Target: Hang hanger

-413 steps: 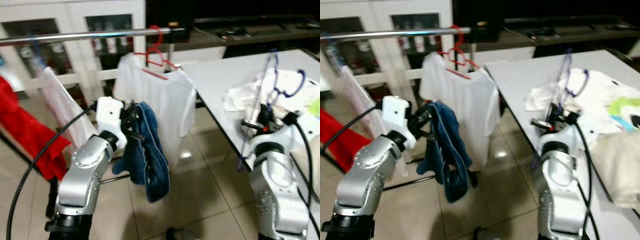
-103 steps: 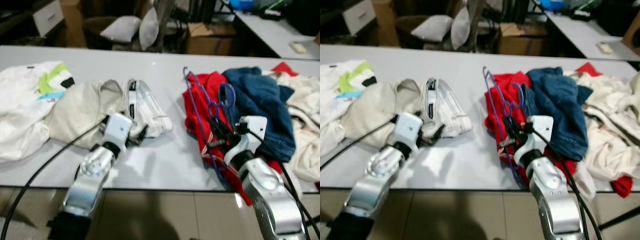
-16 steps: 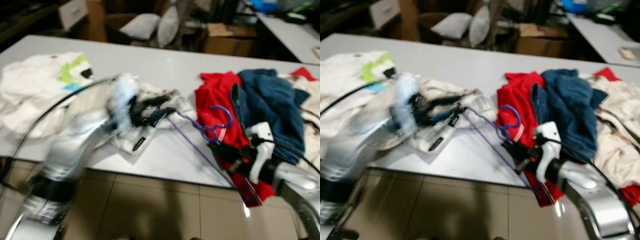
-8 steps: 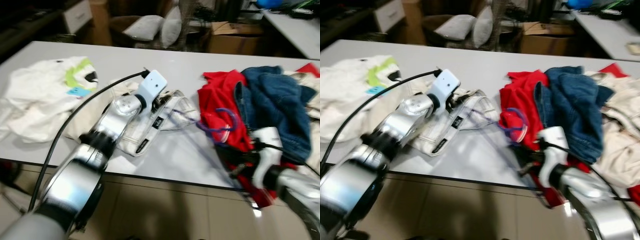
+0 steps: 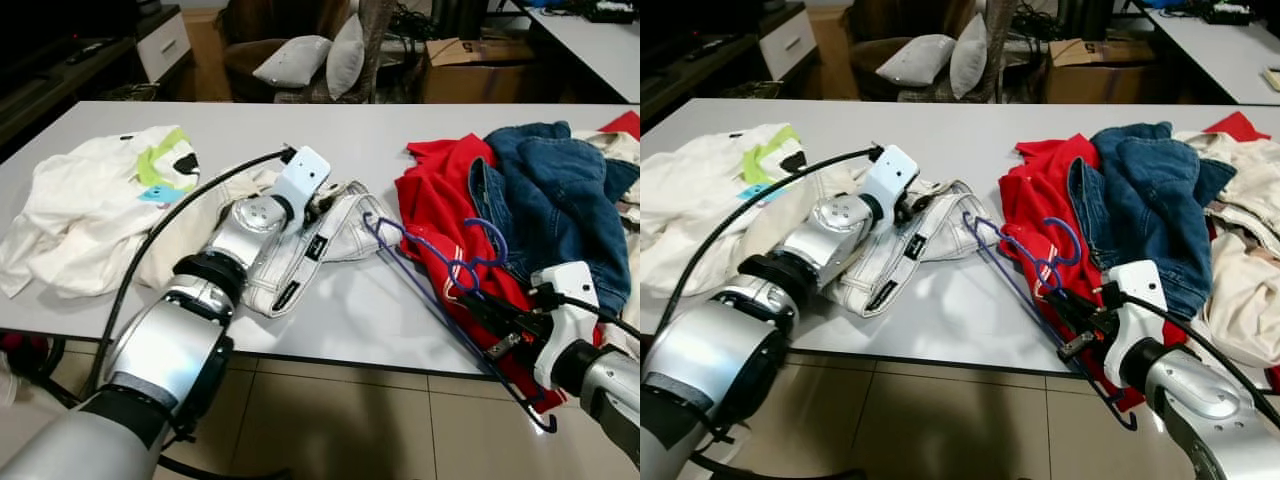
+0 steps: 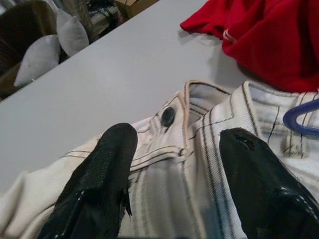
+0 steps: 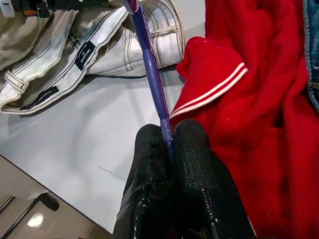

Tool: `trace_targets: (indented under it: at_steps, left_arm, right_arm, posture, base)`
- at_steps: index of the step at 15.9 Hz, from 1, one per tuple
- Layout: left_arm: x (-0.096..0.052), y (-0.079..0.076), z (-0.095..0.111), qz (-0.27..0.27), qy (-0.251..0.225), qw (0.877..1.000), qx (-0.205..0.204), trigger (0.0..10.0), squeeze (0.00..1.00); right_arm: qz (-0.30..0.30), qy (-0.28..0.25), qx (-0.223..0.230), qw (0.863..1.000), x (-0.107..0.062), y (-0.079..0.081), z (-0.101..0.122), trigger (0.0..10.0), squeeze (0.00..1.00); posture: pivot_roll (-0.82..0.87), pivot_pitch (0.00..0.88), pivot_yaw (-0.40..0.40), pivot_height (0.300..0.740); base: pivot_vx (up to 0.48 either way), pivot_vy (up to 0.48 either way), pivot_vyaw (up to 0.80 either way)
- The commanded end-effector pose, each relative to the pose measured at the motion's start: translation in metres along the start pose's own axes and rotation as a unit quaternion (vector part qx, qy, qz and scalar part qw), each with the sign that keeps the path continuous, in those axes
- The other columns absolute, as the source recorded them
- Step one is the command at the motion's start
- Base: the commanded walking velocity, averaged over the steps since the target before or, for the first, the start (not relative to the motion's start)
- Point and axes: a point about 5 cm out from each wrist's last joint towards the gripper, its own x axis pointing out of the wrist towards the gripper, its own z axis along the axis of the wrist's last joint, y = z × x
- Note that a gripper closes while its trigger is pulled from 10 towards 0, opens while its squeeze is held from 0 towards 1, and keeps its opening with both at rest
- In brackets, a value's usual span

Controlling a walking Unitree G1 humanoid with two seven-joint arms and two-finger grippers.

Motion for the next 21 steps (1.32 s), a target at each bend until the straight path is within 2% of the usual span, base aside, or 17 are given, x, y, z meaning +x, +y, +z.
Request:
trace_targets:
  at_steps: [1,2,4,5,8,10,11,12,13,14,21]
  left_arm:
    - [0.0,0.006,0.01,0.006,-0.011,1.0,-0.01,10.0,0.0]
    - [0.001,0.006,0.009,0.008,-0.01,1.0,-0.012,10.0,0.0]
    - [0.0,0.004,0.003,0.005,0.009,1.0,0.016,10.0,0.0]
    - [-0.001,0.006,-0.006,0.017,0.038,0.996,0.074,10.0,0.0]
    - [-0.003,0.009,-0.012,0.037,0.057,0.991,0.113,10.0,0.0]
    - [-0.005,0.01,-0.02,0.039,0.086,0.982,0.165,10.0,0.0]
    - [-0.005,0.012,-0.022,0.047,0.095,0.98,0.17,10.0,0.0]
    - [-0.006,0.014,-0.023,0.053,0.099,0.979,0.17,4.3,0.0]
    - [-0.007,0.015,-0.024,0.055,0.103,0.978,0.171,1.4,0.0]
    - [-0.007,0.016,-0.025,0.054,0.106,0.978,0.173,0.0,0.0]
    - [-0.007,0.012,-0.028,0.047,0.114,0.976,0.181,0.0,0.0]
  right_arm:
    - [-0.006,0.004,-0.003,1.0,-0.003,0.001,0.001,10.0,0.0]
    - [-0.006,0.007,-0.005,1.0,-0.003,0.002,0.0,10.0,0.0]
    - [-0.006,0.01,-0.008,1.0,-0.003,0.002,0.001,10.0,0.0]
    - [-0.003,0.007,-0.01,1.0,-0.002,0.004,0.002,10.0,0.0]
    - [0.0,0.003,-0.013,1.0,-0.001,0.005,0.005,10.0,0.0]
    - [0.004,0.002,-0.014,1.0,0.0,0.007,0.005,10.0,0.0]
    - [0.003,0.002,-0.014,1.0,0.001,0.007,0.005,10.0,0.0]
    - [0.003,0.002,-0.014,1.0,0.001,0.007,0.005,10.0,0.0]
    - [0.003,0.001,-0.014,1.0,0.001,0.007,0.006,10.0,0.0]
    - [0.003,0.001,-0.014,1.0,0.001,0.008,0.005,10.0,0.0]
    - [-0.001,-0.002,-0.016,1.0,0.002,0.008,0.007,10.0,0.0]
  posture:
    - [-0.24,0.0,0.133,0.74]
    - [-0.24,0.0,0.133,0.74]
    - [-0.24,0.0,0.135,0.74]
    - [-0.24,0.0,0.135,0.74]
    - [-0.25,0.0,0.136,0.74]
    - [-0.25,0.0,0.14,0.74]
    - [-0.25,0.0,0.142,0.74]
    - [-0.26,0.0,0.143,0.74]
    - [-0.26,0.0,0.143,0.74]
    - [-0.26,0.0,0.145,0.74]
    - [-0.28,0.0,0.159,0.74]
  base:
    - [0.0,0.0,0.0]
    - [0.0,0.0,0.0]
    - [0.0,0.0,0.0]
    - [0.0,0.0,0.0]
    - [0.0,0.0,0.0]
    - [0.0,0.0,0.0]
    - [0.0,0.0,0.0]
    - [0.0,0.0,0.0]
    - [0.0,0.0,0.0]
    - [0.0,0.0,0.0]
    - [0.0,0.0,0.0]
